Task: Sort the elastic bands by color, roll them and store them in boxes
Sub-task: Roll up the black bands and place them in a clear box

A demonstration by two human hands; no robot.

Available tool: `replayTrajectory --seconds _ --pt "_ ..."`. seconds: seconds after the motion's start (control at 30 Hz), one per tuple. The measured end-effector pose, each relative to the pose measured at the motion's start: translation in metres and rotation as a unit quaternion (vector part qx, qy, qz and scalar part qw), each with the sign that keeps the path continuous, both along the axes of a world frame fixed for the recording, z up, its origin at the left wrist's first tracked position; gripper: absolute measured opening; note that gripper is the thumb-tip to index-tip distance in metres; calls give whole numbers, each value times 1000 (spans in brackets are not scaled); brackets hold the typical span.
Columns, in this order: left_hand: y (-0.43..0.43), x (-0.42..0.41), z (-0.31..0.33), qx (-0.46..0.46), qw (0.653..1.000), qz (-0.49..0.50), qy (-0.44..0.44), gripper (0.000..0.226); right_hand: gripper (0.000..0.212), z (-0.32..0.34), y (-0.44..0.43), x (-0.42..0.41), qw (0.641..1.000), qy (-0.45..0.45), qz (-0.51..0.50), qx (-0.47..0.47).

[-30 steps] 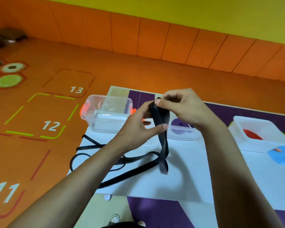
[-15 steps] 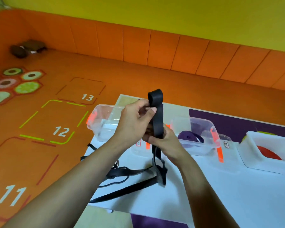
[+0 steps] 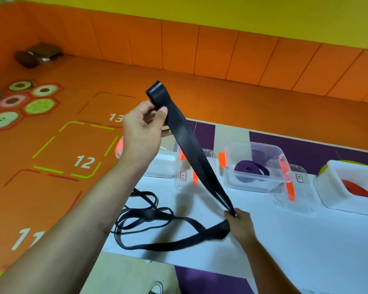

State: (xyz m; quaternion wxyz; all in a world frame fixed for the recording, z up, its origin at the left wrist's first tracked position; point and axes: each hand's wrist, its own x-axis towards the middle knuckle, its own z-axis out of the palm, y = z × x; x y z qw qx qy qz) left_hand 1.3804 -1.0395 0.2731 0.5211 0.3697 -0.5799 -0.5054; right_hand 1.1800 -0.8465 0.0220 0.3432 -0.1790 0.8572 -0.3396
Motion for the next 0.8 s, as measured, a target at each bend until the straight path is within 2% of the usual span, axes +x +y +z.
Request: replayTrajectory --seconds 0.07,0.13,0.17,0.2,0.3,0.43,0.6,0.77,0.8 --pt "2 1 -13 12 999 -14 -29 16 17 10 5 -5 981 -93 -139 -96" --pt "5 1 -26 33 998 -15 -41 16 22 40 6 -9 924 -204 -251 -204" --pt "6 1 -32 43 998 -17 -43 15 24 59 8 -12 905 -222 -268 -244" --pt "8 1 -37 48 998 -21 -43 14 24 78 9 -17 906 -207 -262 -261" --pt "13 1 -44 52 997 -26 -44 14 25 136 18 -38 953 -61 -197 -224" --pt "15 -1 -49 82 996 -9 -19 25 27 192 34 -65 968 87 -181 -149" --pt "21 -11 -62 114 993 -24 -6 12 24 216 46 -82 952 278 -114 -51" --pt "35 -13 -68 124 989 -76 -12 29 13 192 39 -98 926 370 -60 -34" --pt "38 -13 -69 120 989 -86 -20 31 13 180 38 -102 923 382 -43 -7"
